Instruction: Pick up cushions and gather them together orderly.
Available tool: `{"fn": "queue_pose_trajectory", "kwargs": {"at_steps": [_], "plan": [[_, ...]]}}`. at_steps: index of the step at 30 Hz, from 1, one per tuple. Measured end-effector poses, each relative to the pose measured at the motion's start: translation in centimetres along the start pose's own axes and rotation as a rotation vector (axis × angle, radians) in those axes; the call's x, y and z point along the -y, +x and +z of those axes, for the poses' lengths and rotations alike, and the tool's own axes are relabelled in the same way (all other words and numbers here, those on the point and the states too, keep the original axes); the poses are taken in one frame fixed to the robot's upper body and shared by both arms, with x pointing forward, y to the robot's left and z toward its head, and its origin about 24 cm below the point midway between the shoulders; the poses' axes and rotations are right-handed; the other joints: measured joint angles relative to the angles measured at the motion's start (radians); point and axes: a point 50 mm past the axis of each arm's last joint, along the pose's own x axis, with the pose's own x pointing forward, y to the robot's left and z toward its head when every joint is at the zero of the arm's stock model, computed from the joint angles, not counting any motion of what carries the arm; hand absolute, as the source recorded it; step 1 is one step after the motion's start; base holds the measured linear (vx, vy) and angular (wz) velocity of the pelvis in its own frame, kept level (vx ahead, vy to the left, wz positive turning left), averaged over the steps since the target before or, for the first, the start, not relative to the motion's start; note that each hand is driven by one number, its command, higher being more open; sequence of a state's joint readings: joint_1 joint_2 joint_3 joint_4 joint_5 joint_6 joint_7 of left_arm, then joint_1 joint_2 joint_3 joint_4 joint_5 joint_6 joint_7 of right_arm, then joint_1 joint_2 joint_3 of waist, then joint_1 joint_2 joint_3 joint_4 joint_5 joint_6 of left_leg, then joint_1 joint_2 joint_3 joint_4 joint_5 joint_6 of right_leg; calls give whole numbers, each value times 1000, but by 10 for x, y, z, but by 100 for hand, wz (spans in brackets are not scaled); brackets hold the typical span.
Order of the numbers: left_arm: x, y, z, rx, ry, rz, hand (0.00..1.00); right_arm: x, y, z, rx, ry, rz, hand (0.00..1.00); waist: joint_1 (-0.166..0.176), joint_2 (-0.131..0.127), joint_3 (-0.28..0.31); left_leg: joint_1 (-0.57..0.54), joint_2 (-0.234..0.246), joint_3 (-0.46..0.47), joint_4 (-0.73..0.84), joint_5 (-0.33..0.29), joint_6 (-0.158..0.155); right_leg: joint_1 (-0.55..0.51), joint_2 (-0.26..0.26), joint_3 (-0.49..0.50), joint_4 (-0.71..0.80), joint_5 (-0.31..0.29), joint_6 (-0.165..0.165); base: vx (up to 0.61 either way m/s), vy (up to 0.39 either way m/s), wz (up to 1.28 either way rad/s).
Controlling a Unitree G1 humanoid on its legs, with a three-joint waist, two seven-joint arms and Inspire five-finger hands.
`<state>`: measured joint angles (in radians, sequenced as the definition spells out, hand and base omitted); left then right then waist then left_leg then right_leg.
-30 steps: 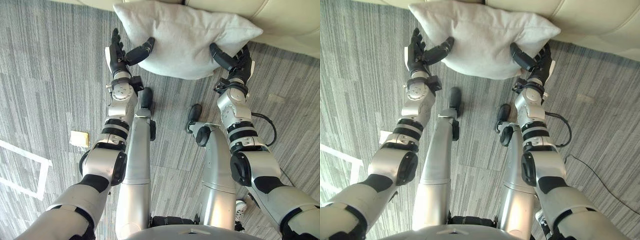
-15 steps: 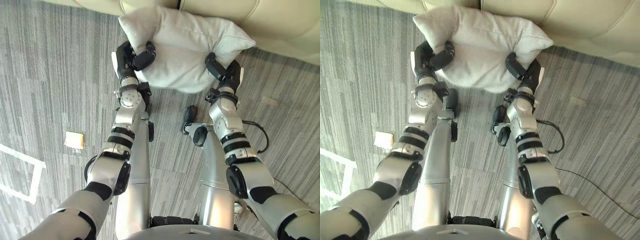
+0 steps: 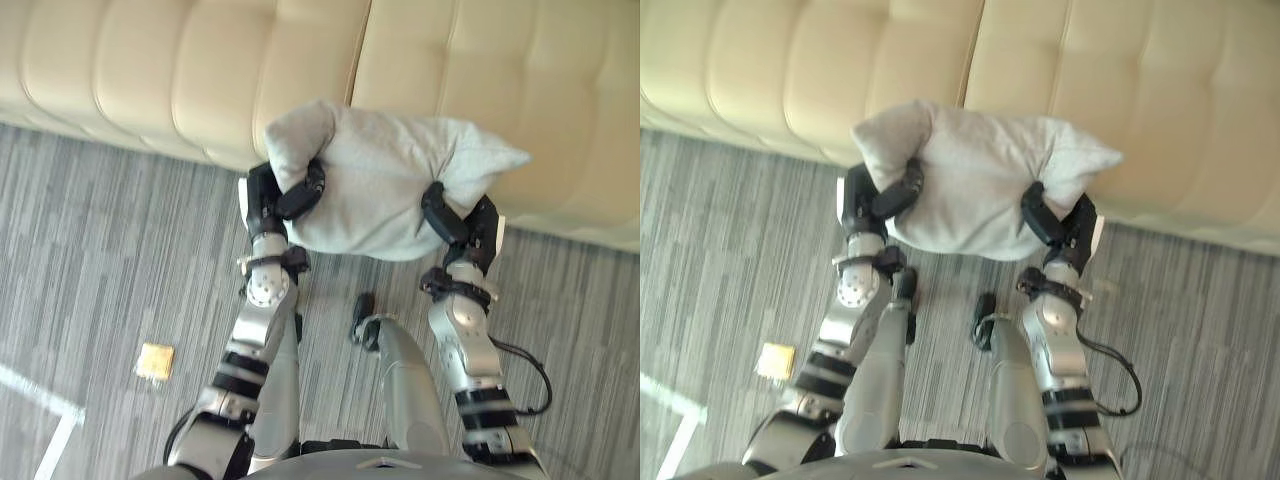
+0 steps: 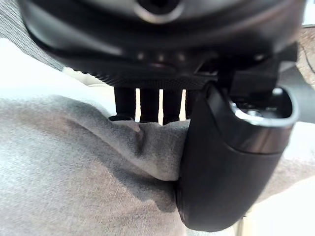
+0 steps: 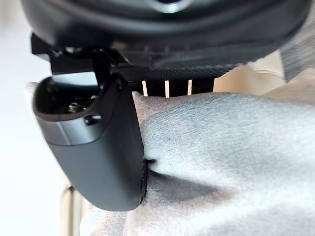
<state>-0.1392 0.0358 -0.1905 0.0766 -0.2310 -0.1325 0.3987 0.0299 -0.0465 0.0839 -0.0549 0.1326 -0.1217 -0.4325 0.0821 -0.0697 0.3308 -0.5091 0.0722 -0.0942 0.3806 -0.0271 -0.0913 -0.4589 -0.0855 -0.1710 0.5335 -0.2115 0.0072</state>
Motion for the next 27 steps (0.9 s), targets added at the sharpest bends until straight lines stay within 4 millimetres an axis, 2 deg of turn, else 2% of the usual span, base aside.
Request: {"fn": "queue_pose_trajectory", "kwargs": {"at_steps": [4,7,8,11,13,14,15,17,19,20,21,22,23,25,26,27], "plan": [[-21,-30,-20,-92,13,40,0,8,-24,-17,-60,-98,47,0,1,1,-83,98,12,21,-23,-33,4,112,15,11,-85,7,10,166,44,-12],[-30,-46,-28,-133,18,58,0,10,-31,-23,-83,-146,78,0,2,9,-116,142,17,40,-7,-69,10,173,21,28,-113,10,15,145,40,-22],[-33,-51,-31,-149,20,61,0,11,-33,-24,-87,-167,87,0,5,14,-121,159,21,51,13,-92,14,191,21,35,-100,9,28,92,39,-25],[-40,-62,-38,-190,34,70,0,12,-35,-31,-117,-198,102,0,5,16,-122,217,29,74,48,-144,25,179,7,42,50,16,65,57,58,-28],[-43,-68,-42,-215,39,75,0,15,-41,-36,-145,-211,102,0,-2,9,-125,274,23,79,52,-177,39,130,-22,61,233,63,119,62,24,-5],[-44,-68,-42,-218,40,76,0,15,-41,-37,-150,-214,102,0,-4,7,-126,286,20,78,43,-177,41,115,-26,69,268,79,118,83,-18,14],[-45,-70,-44,-226,44,79,0,15,-43,-41,-169,-222,102,0,-14,7,-140,304,14,74,4,-174,51,98,-31,70,276,64,84,74,-26,11],[-46,-70,-43,-223,45,84,0,12,-43,-45,-182,-222,114,0,-13,-16,-162,320,4,69,-60,-161,71,90,-32,57,167,-5,59,129,-87,5],[-49,-69,-43,-220,62,81,0,11,-42,-46,-182,-223,125,0,-20,-19,-165,330,8,26,-110,-158,65,86,-1,65,-5,1,62,166,-172,17],[-54,-70,-45,-230,89,74,0,11,-41,-49,-195,-231,131,0,-40,-19,-168,336,-5,-12,-123,-153,38,115,4,65,-124,73,52,180,-187,29],[-55,-71,-50,-254,100,72,0,12,-41,-54,-216,-245,135,0,-45,-1,-168,352,3,-54,-124,-158,15,130,27,58,-130,79,4,205,-190,18],[-55,-73,-53,-269,104,71,0,14,-41,-57,-227,-256,136,0,-40,9,-174,361,11,-65,-127,-158,15,132,38,57,-127,72,-4,227,-163,-2],[-55,-77,-62,-308,111,68,0,19,-45,-62,-260,-276,133,0,-39,28,-186,377,32,-79,-129,-158,-4,147,57,33,-119,55,-31,363,-251,15],[-51,-85,-69,-352,98,61,0,28,-53,-68,-300,-301,117,0,-58,44,-193,346,53,-102,5,-174,-31,216,81,-18,-150,47,-43,378,-243,41],[-47,-88,-72,-367,87,50,0,35,-58,-67,-310,-315,104,0,-62,54,-192,296,62,-97,166,-177,-53,269,99,-44,-179,48,-44,306,-173,44],[-45,-93,-74,-383,70,44,0,42,-63,-62,-303,-326,96,0,-59,65,-194,218,81,-70,377,-151,-65,334,122,-56,-209,38,-60,296,-152,34]]}}
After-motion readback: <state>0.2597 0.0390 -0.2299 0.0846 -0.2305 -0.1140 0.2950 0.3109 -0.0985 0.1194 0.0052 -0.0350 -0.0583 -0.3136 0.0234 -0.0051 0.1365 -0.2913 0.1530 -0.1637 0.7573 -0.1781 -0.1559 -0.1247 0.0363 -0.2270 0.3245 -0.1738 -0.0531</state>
